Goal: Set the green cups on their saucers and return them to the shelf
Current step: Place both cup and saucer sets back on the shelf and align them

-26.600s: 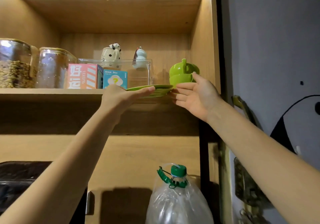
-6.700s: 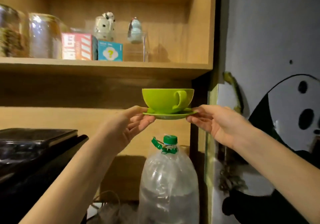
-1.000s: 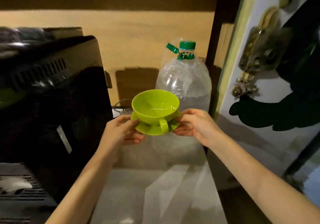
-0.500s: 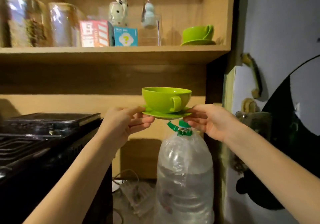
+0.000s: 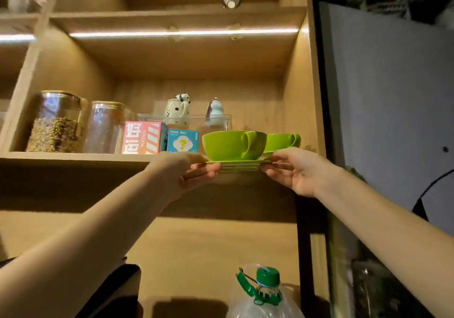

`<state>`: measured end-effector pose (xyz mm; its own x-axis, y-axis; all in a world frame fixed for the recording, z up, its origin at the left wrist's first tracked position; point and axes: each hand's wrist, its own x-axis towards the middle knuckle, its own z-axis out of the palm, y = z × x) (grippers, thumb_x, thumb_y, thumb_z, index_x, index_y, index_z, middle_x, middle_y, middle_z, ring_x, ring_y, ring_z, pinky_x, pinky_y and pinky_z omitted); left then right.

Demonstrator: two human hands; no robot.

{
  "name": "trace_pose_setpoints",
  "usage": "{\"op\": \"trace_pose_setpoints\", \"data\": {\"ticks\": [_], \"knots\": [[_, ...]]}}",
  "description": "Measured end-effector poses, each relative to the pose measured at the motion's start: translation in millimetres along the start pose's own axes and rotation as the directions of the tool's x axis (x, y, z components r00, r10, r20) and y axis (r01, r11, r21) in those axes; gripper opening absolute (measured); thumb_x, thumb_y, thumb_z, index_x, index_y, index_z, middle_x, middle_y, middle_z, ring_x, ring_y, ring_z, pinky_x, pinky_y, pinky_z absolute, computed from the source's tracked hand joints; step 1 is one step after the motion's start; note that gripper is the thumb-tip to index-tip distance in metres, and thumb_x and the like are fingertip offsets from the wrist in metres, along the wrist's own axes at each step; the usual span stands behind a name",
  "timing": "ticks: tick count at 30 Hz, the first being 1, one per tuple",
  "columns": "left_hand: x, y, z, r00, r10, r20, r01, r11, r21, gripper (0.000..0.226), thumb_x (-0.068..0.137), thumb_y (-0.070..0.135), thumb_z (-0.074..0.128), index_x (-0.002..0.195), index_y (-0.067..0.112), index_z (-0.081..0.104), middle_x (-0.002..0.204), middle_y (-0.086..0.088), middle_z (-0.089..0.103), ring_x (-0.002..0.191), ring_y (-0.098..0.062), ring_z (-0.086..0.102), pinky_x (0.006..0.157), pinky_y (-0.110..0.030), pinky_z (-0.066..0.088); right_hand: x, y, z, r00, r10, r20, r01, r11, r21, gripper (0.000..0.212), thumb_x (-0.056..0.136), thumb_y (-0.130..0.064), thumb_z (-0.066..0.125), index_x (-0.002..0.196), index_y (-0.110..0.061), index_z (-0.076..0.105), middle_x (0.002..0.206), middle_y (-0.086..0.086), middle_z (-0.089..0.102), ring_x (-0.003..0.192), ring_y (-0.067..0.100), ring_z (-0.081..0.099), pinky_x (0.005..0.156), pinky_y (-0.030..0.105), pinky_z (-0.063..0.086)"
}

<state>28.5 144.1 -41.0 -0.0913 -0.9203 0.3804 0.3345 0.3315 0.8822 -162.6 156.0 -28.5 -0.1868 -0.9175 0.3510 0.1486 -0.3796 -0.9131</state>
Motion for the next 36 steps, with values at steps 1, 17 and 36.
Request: {"op": "trace_pose_setpoints", "data": {"ticks": [1, 17, 36], "knots": [[7.3, 3.7, 1.9, 1.000, 0.017, -0.011, -0.017, 1.000, 0.010, 0.027, 0.087, -0.005, 0.046, 0.113, -0.003, 0.044, 0.038, -0.013, 0.062, 0.034, -0.015, 0.062, 0.030, -0.022, 0.047, 7.9, -4.1, 1.8, 1.000, -0.007, -0.007, 0.007, 1.000, -0.006, 0.013, 0.089, -0.003, 0.053, 0.077, -0.001, 0.052, 0.072, 0.015, 0.060, 0.030, 0.012, 0.060, 0.031, 0.017, 0.047], [95.1, 30.8, 5.9, 0.995, 0.041, -0.091, -0.030, 0.992, 0.125, 0.015, 0.090, -0.002, 0.045, 0.075, -0.004, 0.044, 0.028, -0.012, 0.053, 0.022, -0.013, 0.052, 0.026, -0.021, 0.044, 105.9, -17.0, 31.5, 0.997, -0.041, -0.062, 0.037, 0.997, -0.068, 0.013, 0.090, 0.003, 0.046, 0.099, 0.004, 0.055, 0.075, 0.019, 0.063, 0.032, 0.015, 0.061, 0.029, 0.017, 0.046], [138.3, 2.0, 8.2, 0.989, 0.021, -0.146, -0.008, 0.996, 0.094, 0.010, 0.089, -0.003, 0.046, 0.094, -0.005, 0.038, 0.029, -0.014, 0.054, 0.024, -0.015, 0.054, 0.026, -0.023, 0.044, 140.3, -4.5, 42.2, 0.996, 0.013, -0.093, -0.049, 0.920, -0.388, 0.033, 0.099, -0.007, 0.032, 0.072, 0.001, 0.049, 0.065, 0.015, 0.050, 0.043, 0.018, 0.060, 0.028, 0.015, 0.040]]}}
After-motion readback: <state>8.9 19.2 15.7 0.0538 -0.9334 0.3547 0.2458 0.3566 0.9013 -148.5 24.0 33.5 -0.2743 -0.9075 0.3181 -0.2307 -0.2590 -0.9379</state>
